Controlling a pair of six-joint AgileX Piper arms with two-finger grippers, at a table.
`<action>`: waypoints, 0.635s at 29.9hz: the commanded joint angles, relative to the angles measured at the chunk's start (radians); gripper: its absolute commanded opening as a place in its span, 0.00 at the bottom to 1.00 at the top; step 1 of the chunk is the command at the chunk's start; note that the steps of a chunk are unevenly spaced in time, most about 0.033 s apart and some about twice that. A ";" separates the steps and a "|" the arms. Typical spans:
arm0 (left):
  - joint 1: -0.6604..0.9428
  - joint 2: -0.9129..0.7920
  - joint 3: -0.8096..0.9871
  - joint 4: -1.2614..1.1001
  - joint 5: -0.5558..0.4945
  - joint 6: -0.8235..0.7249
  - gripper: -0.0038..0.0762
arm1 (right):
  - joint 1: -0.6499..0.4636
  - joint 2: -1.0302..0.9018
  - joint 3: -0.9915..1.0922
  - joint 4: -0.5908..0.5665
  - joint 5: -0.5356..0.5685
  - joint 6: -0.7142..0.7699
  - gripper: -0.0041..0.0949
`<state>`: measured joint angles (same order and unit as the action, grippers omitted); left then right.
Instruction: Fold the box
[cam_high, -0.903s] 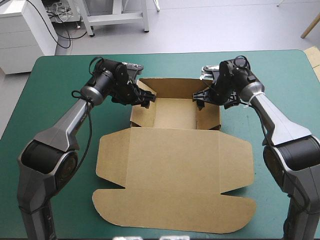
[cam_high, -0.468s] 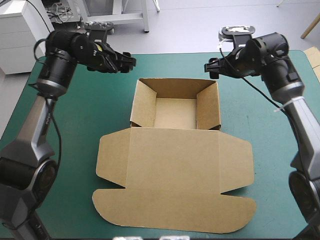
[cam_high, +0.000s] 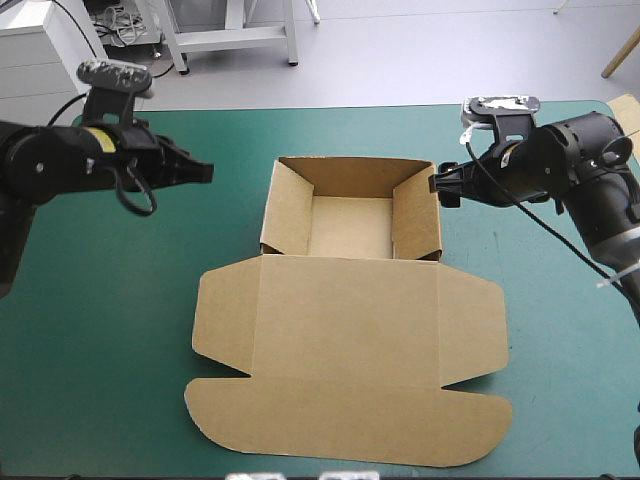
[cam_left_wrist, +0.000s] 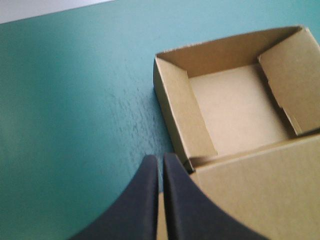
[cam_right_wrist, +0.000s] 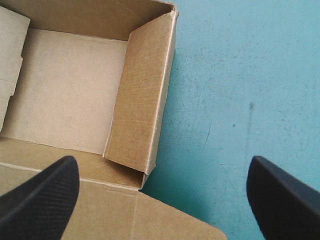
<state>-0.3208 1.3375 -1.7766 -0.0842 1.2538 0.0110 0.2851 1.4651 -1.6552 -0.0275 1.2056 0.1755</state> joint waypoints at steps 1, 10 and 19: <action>-0.001 -0.147 0.130 -0.005 0.023 0.007 0.04 | -0.003 0.006 -0.010 0.036 -0.066 0.002 0.88; -0.001 -0.447 0.432 -0.102 0.021 -0.020 0.04 | -0.003 0.191 -0.010 0.121 -0.109 -0.013 0.88; -0.001 -0.652 0.580 -0.114 0.021 -0.020 0.04 | -0.003 0.346 -0.012 0.114 -0.123 -0.013 0.88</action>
<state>-0.3208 0.7243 -1.2070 -0.1779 1.2550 0.0000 0.2851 1.8327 -1.6425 0.0828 1.1155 0.1727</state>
